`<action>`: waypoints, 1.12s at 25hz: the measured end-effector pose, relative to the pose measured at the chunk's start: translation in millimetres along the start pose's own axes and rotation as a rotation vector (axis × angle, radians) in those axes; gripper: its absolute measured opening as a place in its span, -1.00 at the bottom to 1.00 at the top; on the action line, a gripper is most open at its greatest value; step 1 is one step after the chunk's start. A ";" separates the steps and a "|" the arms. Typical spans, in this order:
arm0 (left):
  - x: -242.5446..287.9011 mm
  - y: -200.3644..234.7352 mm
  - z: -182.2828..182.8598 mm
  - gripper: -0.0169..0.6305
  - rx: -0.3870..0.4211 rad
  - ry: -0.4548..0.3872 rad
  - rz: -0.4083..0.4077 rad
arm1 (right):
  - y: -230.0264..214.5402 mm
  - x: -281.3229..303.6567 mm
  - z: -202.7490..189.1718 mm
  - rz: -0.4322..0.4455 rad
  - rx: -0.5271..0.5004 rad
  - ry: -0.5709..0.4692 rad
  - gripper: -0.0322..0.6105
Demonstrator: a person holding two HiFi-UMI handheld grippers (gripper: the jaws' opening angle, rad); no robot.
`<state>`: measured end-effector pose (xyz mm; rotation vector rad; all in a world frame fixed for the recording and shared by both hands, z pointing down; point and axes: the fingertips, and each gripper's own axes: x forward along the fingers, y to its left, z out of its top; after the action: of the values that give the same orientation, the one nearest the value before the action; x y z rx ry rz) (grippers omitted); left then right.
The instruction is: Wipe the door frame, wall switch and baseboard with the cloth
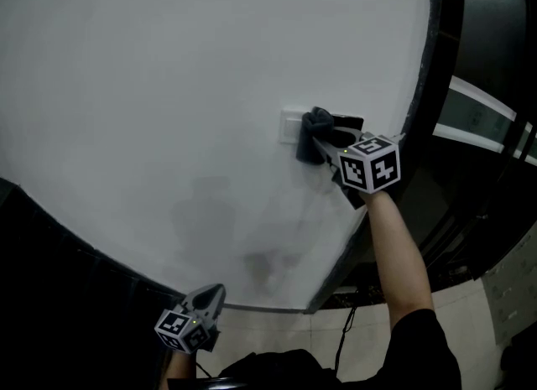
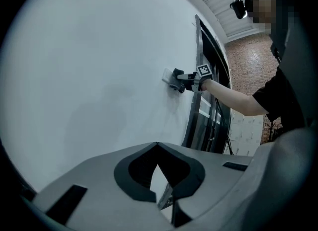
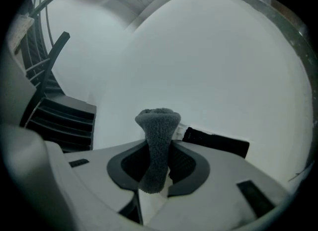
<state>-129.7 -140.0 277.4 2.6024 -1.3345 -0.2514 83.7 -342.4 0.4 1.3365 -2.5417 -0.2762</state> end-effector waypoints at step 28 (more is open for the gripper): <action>17.5 -15.4 -3.6 -0.98 0.009 0.012 -0.031 | -65.6 -53.4 -32.1 -0.098 0.040 0.021 -0.61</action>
<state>-106.8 -145.1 276.0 2.6299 -1.2952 -0.2348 173.9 -336.6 5.0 1.4737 -2.4811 -0.2302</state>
